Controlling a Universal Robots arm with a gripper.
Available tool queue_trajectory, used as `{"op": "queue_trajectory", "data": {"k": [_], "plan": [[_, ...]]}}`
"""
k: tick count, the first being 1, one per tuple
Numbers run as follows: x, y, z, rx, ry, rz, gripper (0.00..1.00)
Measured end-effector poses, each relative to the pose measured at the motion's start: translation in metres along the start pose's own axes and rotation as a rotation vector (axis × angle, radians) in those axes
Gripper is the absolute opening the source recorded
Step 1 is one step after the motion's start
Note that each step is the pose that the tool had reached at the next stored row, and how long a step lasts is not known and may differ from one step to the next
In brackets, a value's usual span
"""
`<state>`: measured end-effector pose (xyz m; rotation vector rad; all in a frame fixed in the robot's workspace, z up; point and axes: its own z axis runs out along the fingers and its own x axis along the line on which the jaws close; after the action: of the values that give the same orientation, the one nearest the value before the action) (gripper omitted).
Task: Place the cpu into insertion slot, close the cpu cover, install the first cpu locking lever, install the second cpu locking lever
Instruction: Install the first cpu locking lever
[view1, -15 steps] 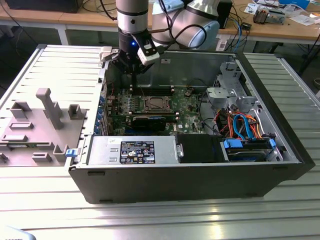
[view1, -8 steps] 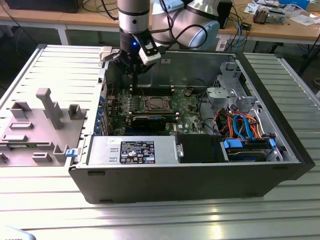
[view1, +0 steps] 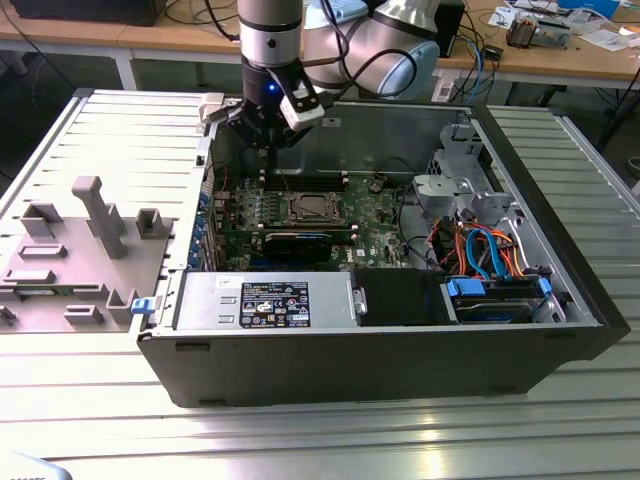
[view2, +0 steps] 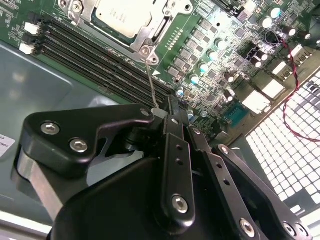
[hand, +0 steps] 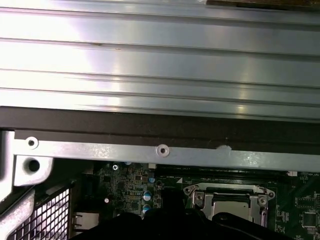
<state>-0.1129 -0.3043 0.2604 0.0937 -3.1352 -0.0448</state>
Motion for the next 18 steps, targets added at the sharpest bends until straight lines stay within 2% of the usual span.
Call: {"op": "queue_trajectory", "data": {"k": [18], "plan": [[-0.0089, -0.0005, -0.0001, 0.0, 0.0, 0.0, 0.11]]}}
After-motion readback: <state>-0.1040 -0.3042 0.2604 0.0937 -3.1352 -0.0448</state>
